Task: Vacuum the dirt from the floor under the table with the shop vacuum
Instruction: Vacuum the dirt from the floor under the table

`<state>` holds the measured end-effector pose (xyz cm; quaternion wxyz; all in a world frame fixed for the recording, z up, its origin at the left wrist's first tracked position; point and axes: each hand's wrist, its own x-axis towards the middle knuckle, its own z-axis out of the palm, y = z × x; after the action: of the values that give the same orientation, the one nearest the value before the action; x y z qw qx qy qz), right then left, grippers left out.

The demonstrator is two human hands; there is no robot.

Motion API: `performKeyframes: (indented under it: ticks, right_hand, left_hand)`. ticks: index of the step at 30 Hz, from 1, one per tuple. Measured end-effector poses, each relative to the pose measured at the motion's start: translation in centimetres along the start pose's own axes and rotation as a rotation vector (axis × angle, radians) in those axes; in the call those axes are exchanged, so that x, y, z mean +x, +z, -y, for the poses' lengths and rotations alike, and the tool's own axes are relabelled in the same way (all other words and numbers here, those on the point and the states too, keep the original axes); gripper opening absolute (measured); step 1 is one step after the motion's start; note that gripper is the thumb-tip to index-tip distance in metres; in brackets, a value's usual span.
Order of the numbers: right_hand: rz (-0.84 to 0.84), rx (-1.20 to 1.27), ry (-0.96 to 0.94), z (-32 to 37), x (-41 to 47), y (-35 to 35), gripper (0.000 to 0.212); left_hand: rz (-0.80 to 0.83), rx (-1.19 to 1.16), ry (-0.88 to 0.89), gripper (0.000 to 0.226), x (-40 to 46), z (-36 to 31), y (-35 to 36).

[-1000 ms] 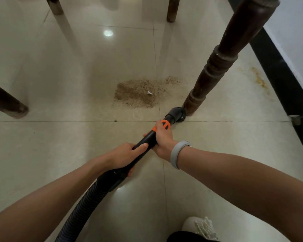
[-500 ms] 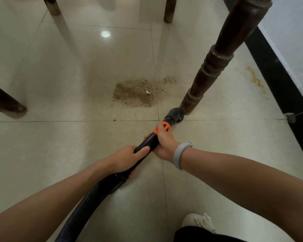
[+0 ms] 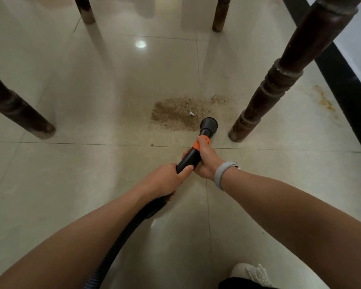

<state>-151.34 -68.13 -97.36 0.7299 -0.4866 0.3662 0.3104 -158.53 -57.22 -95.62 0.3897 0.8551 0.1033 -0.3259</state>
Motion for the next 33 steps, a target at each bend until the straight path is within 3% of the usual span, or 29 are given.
performKeyframes:
  ticks: [11,33]
  right_hand:
    - [0.061,0.132,0.082,-3.4,0.5,0.5,0.03]
    - [0.198,-0.002,0.144,-7.1,0.3,6.1,0.032]
  left_hand:
    - [-0.126,0.27,-0.01,0.052,-2.1,2.5,0.8]
    - [-0.265,0.214,-0.109,0.048,-4.8,7.9,-0.8]
